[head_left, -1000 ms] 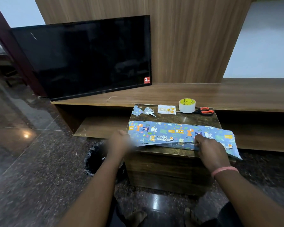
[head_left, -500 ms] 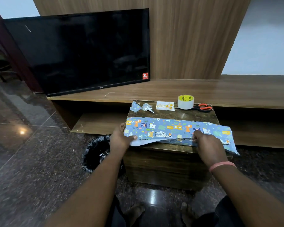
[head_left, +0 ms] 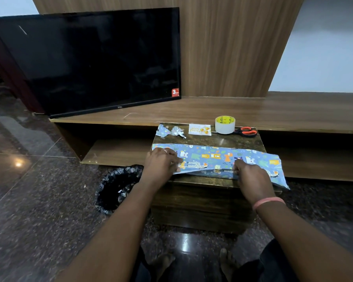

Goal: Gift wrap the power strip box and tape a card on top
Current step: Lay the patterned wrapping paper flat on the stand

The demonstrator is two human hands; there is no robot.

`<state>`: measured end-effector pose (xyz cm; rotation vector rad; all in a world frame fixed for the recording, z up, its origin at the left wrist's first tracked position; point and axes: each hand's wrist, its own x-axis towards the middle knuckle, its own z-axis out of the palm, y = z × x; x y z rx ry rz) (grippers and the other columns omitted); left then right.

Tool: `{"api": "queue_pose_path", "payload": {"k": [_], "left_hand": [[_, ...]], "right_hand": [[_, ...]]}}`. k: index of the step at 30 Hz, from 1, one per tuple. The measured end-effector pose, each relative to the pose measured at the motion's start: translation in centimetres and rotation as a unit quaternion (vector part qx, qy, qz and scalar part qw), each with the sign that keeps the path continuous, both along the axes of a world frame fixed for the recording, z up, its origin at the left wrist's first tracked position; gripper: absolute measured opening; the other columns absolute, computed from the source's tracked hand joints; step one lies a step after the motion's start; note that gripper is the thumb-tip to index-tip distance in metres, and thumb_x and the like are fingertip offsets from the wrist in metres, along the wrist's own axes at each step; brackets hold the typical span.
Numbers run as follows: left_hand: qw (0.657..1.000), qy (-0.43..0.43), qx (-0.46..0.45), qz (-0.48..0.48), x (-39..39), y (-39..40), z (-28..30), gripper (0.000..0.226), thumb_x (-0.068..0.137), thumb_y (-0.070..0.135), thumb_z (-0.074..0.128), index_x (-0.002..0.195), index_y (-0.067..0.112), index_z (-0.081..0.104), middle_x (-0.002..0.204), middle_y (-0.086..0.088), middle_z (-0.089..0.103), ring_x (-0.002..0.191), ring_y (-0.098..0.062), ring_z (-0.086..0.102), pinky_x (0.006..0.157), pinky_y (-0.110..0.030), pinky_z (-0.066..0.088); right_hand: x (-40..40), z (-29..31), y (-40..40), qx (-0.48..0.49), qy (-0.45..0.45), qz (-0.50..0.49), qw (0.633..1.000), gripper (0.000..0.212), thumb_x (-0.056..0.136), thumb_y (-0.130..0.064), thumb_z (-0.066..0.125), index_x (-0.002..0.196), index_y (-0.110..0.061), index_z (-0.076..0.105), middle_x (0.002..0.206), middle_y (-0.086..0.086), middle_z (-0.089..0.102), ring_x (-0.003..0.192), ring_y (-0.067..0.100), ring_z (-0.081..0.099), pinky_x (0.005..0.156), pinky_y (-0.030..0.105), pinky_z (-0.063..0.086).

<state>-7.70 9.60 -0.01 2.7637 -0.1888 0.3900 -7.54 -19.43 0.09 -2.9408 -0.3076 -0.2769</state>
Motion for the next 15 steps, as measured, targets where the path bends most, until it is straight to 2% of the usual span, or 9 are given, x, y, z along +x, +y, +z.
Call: {"api": "queue_pose_path", "payload": {"k": [4, 8, 13, 15], "left_hand": [[0.997, 0.005, -0.071, -0.042, 0.7, 0.6, -0.8, 0.027, 0.075, 0.018, 0.088, 0.101, 0.025, 0.083, 0.106, -0.001, 0.077, 0.106, -0.019, 0.069, 0.077, -0.023, 0.038], [0.996, -0.016, -0.048, -0.076, 1.2, 1.1, -2.0, 0.031, 0.074, 0.012, 0.087, 0.104, 0.02, 0.082, 0.099, -0.007, 0.075, 0.094, -0.032, 0.069, 0.08, -0.038, 0.054], [0.996, -0.02, -0.045, -0.078, 1.7, 1.1, -2.5, 0.031, 0.07, 0.003, 0.088, 0.098, 0.015, 0.083, 0.088, -0.009, 0.073, 0.084, -0.035, 0.067, 0.071, -0.042, 0.056], [0.996, -0.019, -0.042, -0.074, 1.6, 0.7, -2.7, 0.034, 0.067, -0.003, 0.088, 0.095, 0.013, 0.082, 0.087, -0.009, 0.071, 0.081, -0.036, 0.065, 0.069, -0.038, 0.053]], "right_hand": [[-0.2, 0.0, 0.0, 0.0, 0.001, 0.002, 1.0, 0.025, 0.08, 0.004, 0.058, 0.091, -0.018, 0.053, 0.073, 0.005, 0.063, 0.068, 0.03, 0.059, 0.055, 0.034, 0.041], [-0.1, 0.0, -0.1, -0.013, 0.001, 0.007, 1.0, 0.024, 0.081, 0.002, 0.06, 0.094, -0.018, 0.054, 0.076, 0.005, 0.065, 0.071, 0.031, 0.061, 0.055, 0.033, 0.039], [-0.2, 0.2, -0.2, -0.021, -0.001, 0.027, 0.999, 0.019, 0.084, -0.004, 0.061, 0.095, -0.017, 0.053, 0.076, 0.005, 0.066, 0.07, 0.03, 0.061, 0.055, 0.032, 0.037], [-0.2, 0.1, -0.2, -0.004, -0.008, 0.03, 1.0, 0.015, 0.085, -0.007, 0.062, 0.091, -0.017, 0.052, 0.073, 0.006, 0.065, 0.067, 0.032, 0.06, 0.053, 0.033, 0.035]]}}
